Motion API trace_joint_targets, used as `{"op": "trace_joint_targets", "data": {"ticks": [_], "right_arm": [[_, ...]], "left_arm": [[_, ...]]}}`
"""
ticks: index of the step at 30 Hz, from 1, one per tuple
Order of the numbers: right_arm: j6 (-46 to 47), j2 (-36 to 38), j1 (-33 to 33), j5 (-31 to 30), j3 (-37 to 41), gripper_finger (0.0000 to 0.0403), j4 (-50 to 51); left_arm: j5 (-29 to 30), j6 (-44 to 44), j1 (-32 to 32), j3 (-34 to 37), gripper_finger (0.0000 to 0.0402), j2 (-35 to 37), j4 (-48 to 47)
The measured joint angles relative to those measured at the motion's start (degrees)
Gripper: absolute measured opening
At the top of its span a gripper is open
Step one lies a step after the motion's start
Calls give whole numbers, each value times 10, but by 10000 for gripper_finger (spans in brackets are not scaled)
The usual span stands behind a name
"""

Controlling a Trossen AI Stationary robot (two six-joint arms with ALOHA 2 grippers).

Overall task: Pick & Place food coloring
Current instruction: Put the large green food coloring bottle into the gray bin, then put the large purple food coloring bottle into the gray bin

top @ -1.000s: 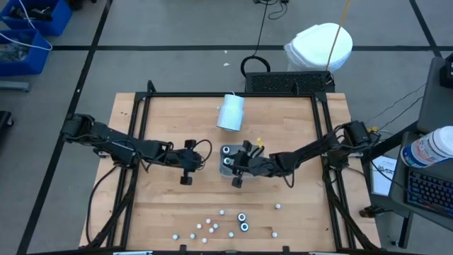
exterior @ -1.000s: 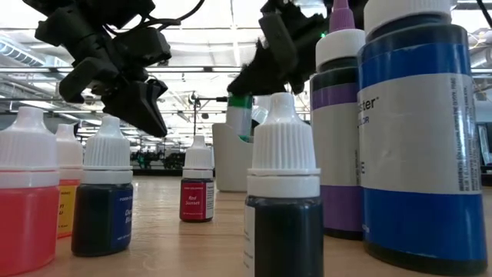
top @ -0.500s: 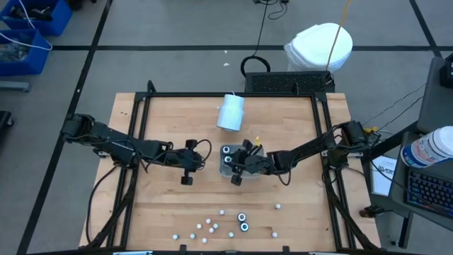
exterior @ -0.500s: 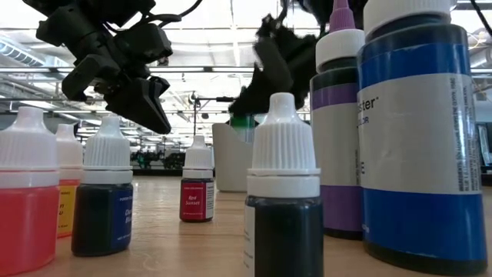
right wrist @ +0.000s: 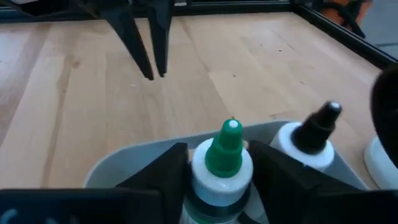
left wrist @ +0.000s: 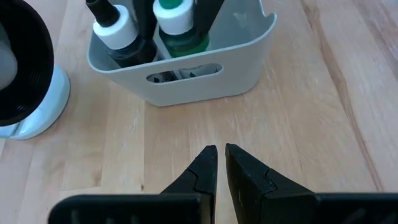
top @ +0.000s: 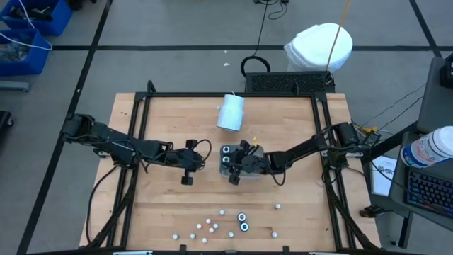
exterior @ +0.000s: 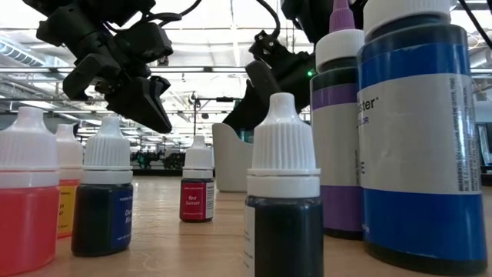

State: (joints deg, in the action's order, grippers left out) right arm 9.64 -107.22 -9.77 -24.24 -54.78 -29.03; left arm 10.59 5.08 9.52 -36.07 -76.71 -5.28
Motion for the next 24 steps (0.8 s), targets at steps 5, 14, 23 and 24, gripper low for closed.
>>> {"op": "trace_joint_targets", "data": {"ticks": [5,14,23,24], "right_arm": [[-4,-1,-1,5,1,209,-1],[-33,5,-5,6,2,232,-34],[-147,165,-42,-34,2,227,59],[-150,196,-49,-39,2,222,90]], "left_arm": [[0,0,0,0,42,0,0],[0,-2,0,0,42,0,0],[0,-4,0,0,42,0,-1],[0,-5,0,0,42,0,-1]]}}
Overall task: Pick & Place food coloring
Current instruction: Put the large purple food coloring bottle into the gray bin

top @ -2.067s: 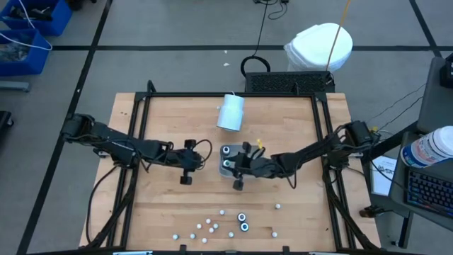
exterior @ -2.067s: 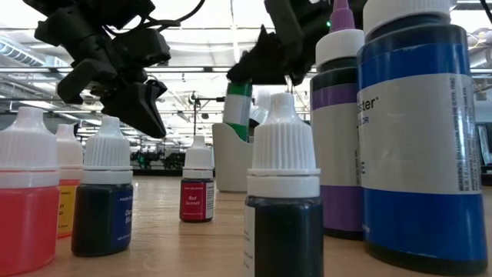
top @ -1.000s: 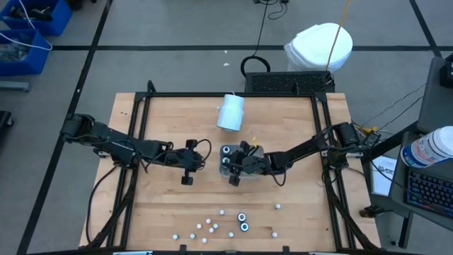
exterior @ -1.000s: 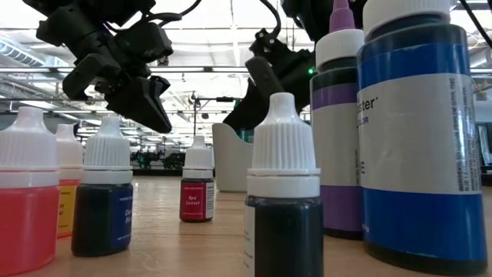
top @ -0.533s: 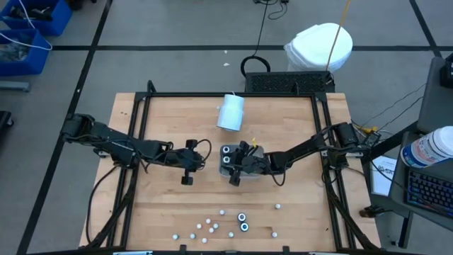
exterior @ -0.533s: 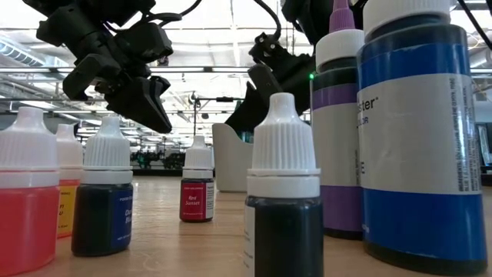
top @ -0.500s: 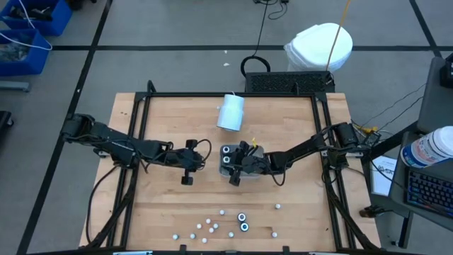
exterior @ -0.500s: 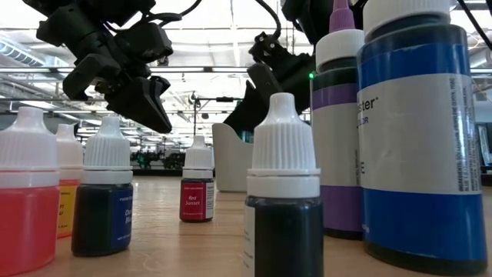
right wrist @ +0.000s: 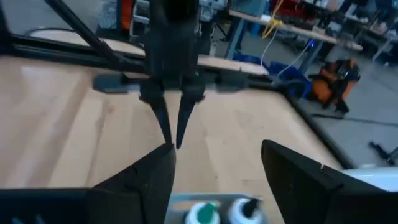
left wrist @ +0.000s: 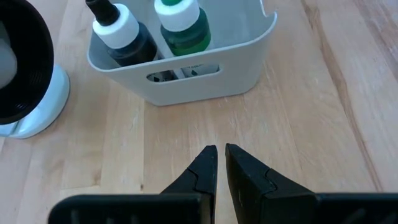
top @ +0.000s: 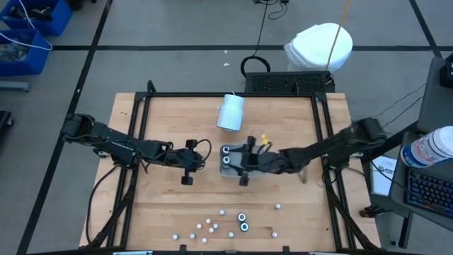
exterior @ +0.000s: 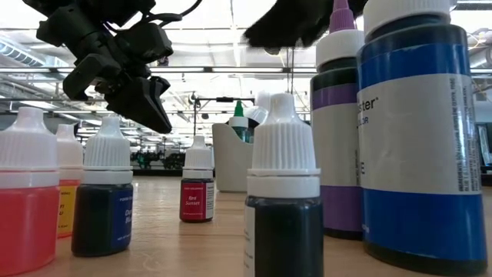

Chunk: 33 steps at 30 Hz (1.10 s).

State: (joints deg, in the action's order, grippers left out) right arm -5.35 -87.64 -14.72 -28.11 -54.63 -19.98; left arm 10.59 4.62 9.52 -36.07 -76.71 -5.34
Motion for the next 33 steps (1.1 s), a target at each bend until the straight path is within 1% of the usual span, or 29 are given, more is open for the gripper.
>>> {"op": "trace_joint_targets", "data": {"ticks": [3,5,8,11,12,15,18,21,23,25,26,27,28,29,31,33], "right_arm": [[6,86,-25,-3,10,194,87],[14,138,-44,-9,38,161,103],[14,210,-71,-57,105,95,79],[17,273,-82,-65,192,24,28],[18,288,-84,-64,223,13,-2],[33,312,-89,-77,312,13,-119],[31,312,-90,-86,381,7,-215],[31,313,-90,-80,423,2,-248],[29,315,-90,-79,440,3,-250],[13,321,-88,-78,448,1,-245],[4,327,-87,-76,450,1,-245],[-6,332,-86,-68,452,1,-246],[-15,337,-86,-57,453,2,-245],[-24,343,-86,-48,454,1,-244],[-34,353,-86,-47,455,1,-244],[-40,361,-86,-47,455,1,-244]], "left_arm": [[0,-4,0,0,42,0,0],[0,-5,0,0,42,0,1],[7,-8,0,0,42,0,7],[30,-20,0,0,42,0,13],[36,-22,0,0,42,0,14],[44,-21,0,0,42,0,27],[21,-37,5,0,42,-2,42],[15,-30,25,0,42,-1,80],[15,-9,42,1,42,6,140],[15,0,57,-2,42,8,218],[15,0,61,-13,42,8,218],[15,-5,64,-34,42,7,192],[20,-22,68,-64,42,6,145],[37,-50,71,-99,41,2,89],[68,-94,77,-181,36,-22,-10],[74,-99,85,-254,25,-56,-92]]}}
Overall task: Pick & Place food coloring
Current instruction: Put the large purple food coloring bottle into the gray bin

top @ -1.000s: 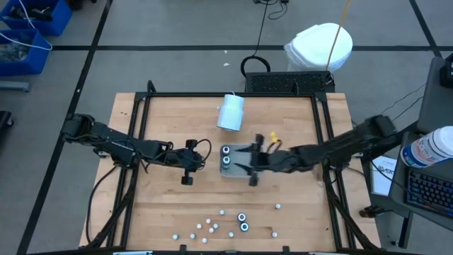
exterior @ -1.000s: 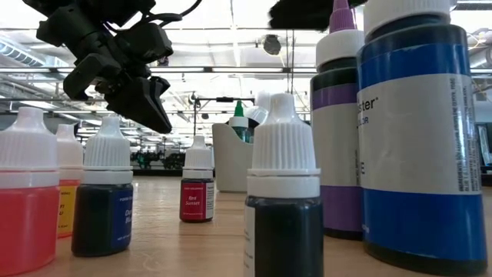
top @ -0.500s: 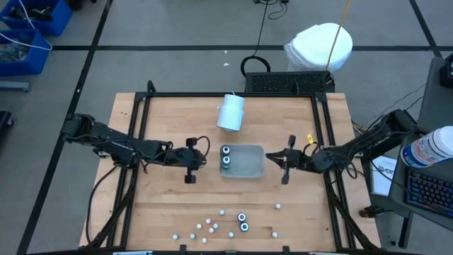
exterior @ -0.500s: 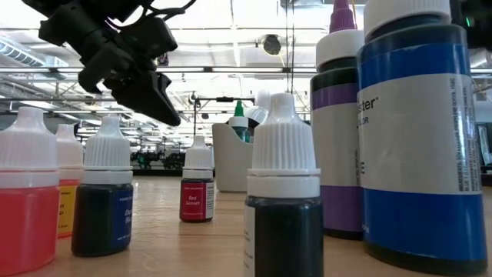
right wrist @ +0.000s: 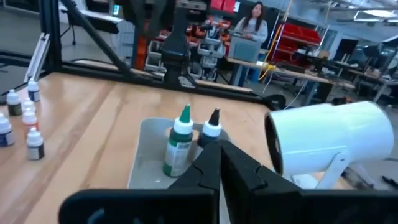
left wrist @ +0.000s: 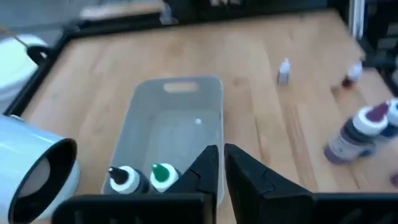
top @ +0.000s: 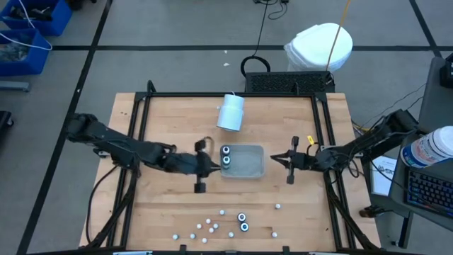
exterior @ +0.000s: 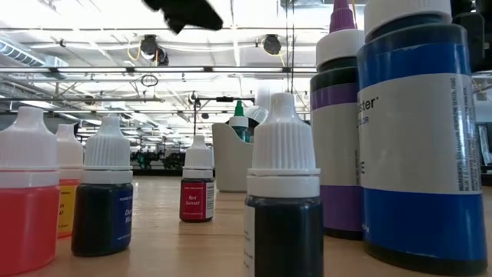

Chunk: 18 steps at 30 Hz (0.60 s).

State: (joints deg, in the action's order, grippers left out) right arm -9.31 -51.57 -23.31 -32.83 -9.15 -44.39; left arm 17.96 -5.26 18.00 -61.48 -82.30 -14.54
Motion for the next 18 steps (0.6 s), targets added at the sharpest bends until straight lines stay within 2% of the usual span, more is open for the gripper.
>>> {"op": "trace_joint_targets", "data": {"ticks": [4,7,12,18], "right_arm": [[-4,5,0,1,0,1,8],[-4,6,0,1,0,1,9],[17,6,0,12,0,1,9],[20,6,0,44,0,1,9]], "left_arm": [[-59,12,17,-154,5,-96,-86],[-109,42,32,-266,17,-172,-153],[-123,146,63,-396,58,-290,-266],[-91,157,82,-492,144,-396,-341]]}}
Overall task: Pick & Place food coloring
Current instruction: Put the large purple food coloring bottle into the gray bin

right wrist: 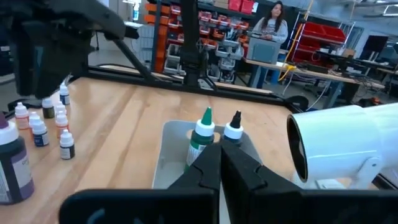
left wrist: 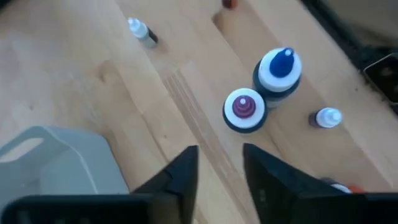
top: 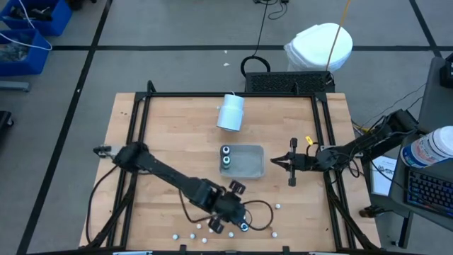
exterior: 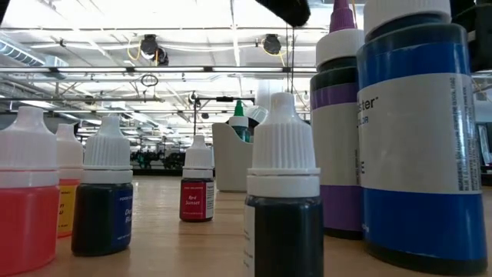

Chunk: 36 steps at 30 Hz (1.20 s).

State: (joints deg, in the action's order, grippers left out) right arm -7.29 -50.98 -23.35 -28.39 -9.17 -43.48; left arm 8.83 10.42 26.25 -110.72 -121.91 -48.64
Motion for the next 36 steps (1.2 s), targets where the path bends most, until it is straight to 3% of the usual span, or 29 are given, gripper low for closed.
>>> {"op": "trace_joint_targets", "data": {"ticks": [4,7,12,26,36], "right_arm": [[-8,0,0,0,0,1,0],[-10,0,0,0,0,0,0],[-12,0,0,0,0,0,3],[-13,0,0,0,0,0,5],[-12,1,0,0,-1,0,19]], "left_arm": [[-3,30,-1,-28,219,-23,-19],[-42,61,-6,-28,270,-27,-20],[-119,83,-19,-28,312,-27,-3],[-197,90,-43,-27,277,-42,58],[-199,94,-46,-27,258,-63,56]]}}
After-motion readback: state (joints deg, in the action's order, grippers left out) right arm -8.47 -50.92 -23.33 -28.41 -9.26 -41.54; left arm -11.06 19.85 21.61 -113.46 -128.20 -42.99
